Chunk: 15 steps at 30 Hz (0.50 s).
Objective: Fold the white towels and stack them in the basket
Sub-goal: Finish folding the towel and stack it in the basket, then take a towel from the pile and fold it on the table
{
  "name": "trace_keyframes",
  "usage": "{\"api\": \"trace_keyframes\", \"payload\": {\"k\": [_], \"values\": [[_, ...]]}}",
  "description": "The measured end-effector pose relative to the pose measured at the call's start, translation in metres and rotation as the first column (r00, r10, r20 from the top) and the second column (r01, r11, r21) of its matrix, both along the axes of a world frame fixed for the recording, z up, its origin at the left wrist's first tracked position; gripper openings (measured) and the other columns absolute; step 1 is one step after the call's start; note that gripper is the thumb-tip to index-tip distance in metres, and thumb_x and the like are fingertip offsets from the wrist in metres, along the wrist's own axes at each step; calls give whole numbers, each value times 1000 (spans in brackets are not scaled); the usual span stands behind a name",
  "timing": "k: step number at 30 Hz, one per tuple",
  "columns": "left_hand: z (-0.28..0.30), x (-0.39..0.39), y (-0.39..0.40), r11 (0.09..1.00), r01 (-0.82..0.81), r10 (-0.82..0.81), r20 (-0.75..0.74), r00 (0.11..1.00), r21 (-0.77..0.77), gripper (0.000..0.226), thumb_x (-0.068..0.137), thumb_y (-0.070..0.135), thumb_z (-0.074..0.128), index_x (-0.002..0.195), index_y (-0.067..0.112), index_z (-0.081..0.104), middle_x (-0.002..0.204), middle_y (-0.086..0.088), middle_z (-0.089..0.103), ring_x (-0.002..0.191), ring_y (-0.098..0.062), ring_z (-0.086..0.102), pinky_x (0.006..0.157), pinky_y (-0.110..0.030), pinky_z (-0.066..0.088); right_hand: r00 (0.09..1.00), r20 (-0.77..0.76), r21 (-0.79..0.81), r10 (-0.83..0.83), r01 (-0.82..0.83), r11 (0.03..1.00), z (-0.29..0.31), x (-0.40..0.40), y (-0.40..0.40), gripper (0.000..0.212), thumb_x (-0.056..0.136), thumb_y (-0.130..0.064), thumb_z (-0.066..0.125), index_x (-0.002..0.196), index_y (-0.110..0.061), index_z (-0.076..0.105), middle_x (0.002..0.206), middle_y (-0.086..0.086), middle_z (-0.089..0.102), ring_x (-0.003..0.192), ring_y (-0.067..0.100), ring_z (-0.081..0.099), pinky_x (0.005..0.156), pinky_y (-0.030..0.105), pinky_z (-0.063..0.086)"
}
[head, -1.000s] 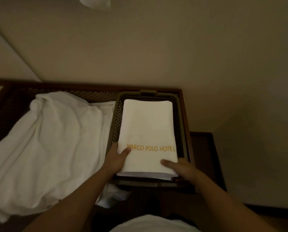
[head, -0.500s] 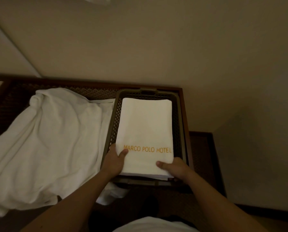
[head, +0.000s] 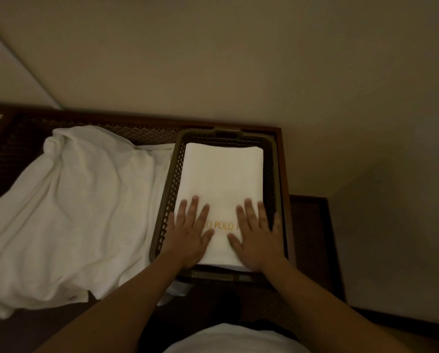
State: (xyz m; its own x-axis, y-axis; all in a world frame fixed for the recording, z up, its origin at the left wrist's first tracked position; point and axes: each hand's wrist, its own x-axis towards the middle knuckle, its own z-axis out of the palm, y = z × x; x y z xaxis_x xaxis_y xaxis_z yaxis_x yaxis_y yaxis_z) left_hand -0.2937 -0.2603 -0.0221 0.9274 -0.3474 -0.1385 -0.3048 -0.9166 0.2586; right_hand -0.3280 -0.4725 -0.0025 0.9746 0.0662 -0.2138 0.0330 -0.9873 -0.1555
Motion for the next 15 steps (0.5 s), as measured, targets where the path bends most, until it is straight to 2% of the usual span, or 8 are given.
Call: {"api": "trace_keyframes", "payload": {"k": [2, 4, 5, 7, 9, 11, 13, 15], "values": [[-9, 1, 5, 998, 44, -40, -90, 995, 44, 75, 95, 70, 8, 159, 38, -12, 161, 8, -37, 150, -22, -29, 121, -55, -3, 994, -108, -36, -11, 7, 999, -20, -5, 0, 82, 96, -71, 13, 158, -27, -19, 160, -2, -37, 149, 35, -29, 112, 69, -18], [-3, 8, 9, 999, 35, -36, -116, 993, -8, 77, 89, 70, 7, 160, 39, -1, 164, 9, -29, 152, -20, -24, 120, -51, -5, 998, -33, -46, -45, 43, 998, -20, 0, 8, 84, 94, -66, 23, 162, -21, 3, 168, 7, -16, 152, 38, -18, 112, 70, -17], [1, 9, 11, 997, 12, -21, -122, 992, -76, 76, 90, 68, 12, 159, 38, 13, 167, 8, -19, 154, -20, -15, 123, -52, -1, 999, 19, -47, -43, 44, 998, -18, 3, 13, 82, 93, -61, 29, 161, -17, 17, 169, 12, -3, 154, 39, -9, 113, 70, -13], [9, 9, 28, 965, -64, 40, -100, 994, -253, 64, 93, 59, 28, 149, 32, 42, 168, 6, 13, 154, -18, 14, 124, -50, 19, 992, 126, 6, -1, 0, 1000, -13, 14, 27, 71, 89, -50, 38, 152, -18, 37, 167, 17, 14, 154, 40, 5, 114, 69, -4], [11, 4, 50, 912, -143, 116, -91, 989, -384, 45, 96, 46, 44, 135, 28, 58, 158, 10, 35, 142, -8, 35, 117, -39, 36, 983, 178, 112, 49, -70, 991, -7, 23, 48, 61, 88, -43, 42, 145, -22, 43, 166, 15, 18, 154, 38, 8, 116, 67, 3], [15, 1, 74, 866, -232, 198, -122, 973, -443, 31, 96, 34, 52, 125, 29, 63, 151, 14, 42, 133, 0, 43, 110, -29, 42, 974, 193, 211, 120, -160, 964, -3, 34, 74, 55, 88, -37, 43, 141, -25, 45, 166, 12, 18, 154, 35, 7, 117, 65, 7], [19, 2, 100, 841, -309, 274, -143, 951, -445, 24, 98, 24, 57, 119, 30, 65, 147, 13, 46, 128, 4, 45, 107, -14, 37, 965, 177, 286, 192, -237, 928, -3, 48, 105, 52, 88, -33, 46, 140, -27, 46, 166, 7, 18, 155, 30, 4, 118, 62, 6], [19, 8, 122, 822, -365, 332, -152, 931, -437, 28, 97, 15, 61, 117, 34, 63, 145, 14, 47, 127, 6, 42, 102, -3, 28, 966, 150, 370, 210, -252, 894, -4, 60, 130, 48, 90, -29, 48, 139, -27, 49, 165, 4, 21, 154, 26, 5, 120, 59, 9]]}}
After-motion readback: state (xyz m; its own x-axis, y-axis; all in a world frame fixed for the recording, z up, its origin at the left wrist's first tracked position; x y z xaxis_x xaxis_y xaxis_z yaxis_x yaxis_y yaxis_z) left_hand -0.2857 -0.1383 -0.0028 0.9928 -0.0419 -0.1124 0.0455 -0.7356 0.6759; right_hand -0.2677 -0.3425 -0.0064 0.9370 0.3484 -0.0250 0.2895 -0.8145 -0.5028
